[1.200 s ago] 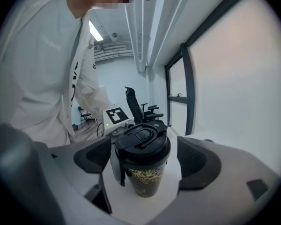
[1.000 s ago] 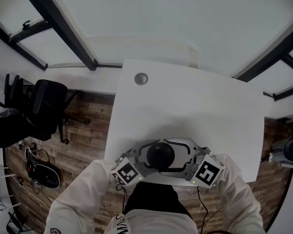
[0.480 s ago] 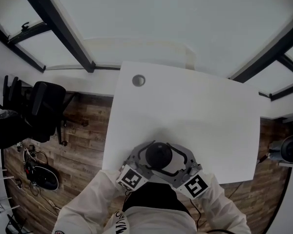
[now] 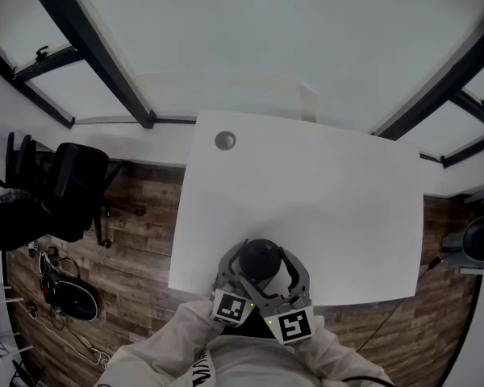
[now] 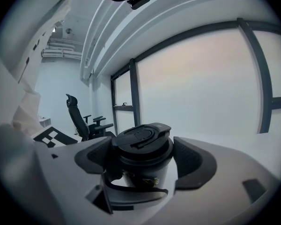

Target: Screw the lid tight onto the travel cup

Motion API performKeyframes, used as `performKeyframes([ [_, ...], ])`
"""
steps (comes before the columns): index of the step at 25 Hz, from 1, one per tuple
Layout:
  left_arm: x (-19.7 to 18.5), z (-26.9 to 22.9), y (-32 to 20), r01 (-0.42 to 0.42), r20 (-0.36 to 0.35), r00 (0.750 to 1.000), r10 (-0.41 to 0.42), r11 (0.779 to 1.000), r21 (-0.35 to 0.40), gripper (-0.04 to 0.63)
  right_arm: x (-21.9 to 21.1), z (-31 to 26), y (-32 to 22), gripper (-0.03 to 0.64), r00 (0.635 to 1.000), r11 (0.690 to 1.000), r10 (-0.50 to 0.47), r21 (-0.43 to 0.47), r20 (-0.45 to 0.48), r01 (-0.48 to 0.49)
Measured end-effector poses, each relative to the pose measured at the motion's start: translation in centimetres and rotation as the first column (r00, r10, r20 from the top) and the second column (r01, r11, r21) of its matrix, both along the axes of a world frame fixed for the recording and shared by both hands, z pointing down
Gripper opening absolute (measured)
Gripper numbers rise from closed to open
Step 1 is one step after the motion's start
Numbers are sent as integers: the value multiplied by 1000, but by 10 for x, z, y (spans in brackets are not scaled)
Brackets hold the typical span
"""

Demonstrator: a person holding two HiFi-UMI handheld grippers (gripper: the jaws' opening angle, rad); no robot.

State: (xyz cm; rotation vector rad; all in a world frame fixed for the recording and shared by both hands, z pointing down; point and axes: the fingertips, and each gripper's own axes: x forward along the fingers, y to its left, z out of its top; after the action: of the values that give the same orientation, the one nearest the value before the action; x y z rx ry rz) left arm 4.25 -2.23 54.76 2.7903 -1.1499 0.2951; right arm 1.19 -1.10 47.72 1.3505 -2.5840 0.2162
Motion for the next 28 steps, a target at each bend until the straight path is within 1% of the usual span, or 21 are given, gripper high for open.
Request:
performKeyframes([
  [2,1,0,0,-16,1,1000,16,1000,-8,408,1,-2,0,413,999,1000,-3,-4,45,3],
  [4,2,0,0,-49,-5,999,49,999,-14,408,0,-9,-1,413,990,999,-47,-13,130,49],
  [5,2,0,1,-73,-6,997,73,997,-16,408,0,-13,-1,413,982,996,-90,-14,165,93],
  [7,1,2,3,-127,-5,992,127,992,-21,408,-1,-22,1,414,962,978,-204,8,182,206],
  [9,2,9,7,-186,-9,982,186,982,-31,408,-1,-29,2,414,928,944,-330,30,173,330],
  [11,2,13,8,-261,-10,965,261,965,-39,408,0,-29,3,414,880,890,-453,16,141,456],
  [12,2,14,8,-301,-8,954,301,953,-42,408,1,-24,4,414,851,855,-515,-8,97,519],
  [14,1,14,9,-379,0,925,379,924,-51,408,4,-11,5,414,777,775,-629,-72,-5,627],
  [16,1,15,11,-450,9,892,451,891,-63,408,3,0,7,414,700,701,-712,-116,-57,704],
  [18,1,15,11,-512,18,857,515,855,-76,408,-2,7,9,414,633,637,-770,-135,-82,759],
  [19,1,15,11,-536,20,842,539,841,-79,408,-5,9,9,414,608,614,-789,-139,-88,777],
  [20,1,17,11,-553,20,831,556,829,-80,408,-9,11,9,414,592,599,-801,-136,-91,789],
  [22,1,18,11,-571,18,818,574,817,-81,408,-16,13,5,414,584,591,-807,-120,-94,798],
  [24,2,18,10,-575,20,815,578,814,-79,408,-18,15,3,414,589,597,-802,-106,-99,795],
  [26,2,16,9,-573,30,816,577,815,-82,408,-19,15,2,414,603,610,-793,-97,-93,787],
  [28,1,13,9,-564,30,823,567,822,-83,408,-20,15,2,414,633,638,-770,-89,-78,765],
])
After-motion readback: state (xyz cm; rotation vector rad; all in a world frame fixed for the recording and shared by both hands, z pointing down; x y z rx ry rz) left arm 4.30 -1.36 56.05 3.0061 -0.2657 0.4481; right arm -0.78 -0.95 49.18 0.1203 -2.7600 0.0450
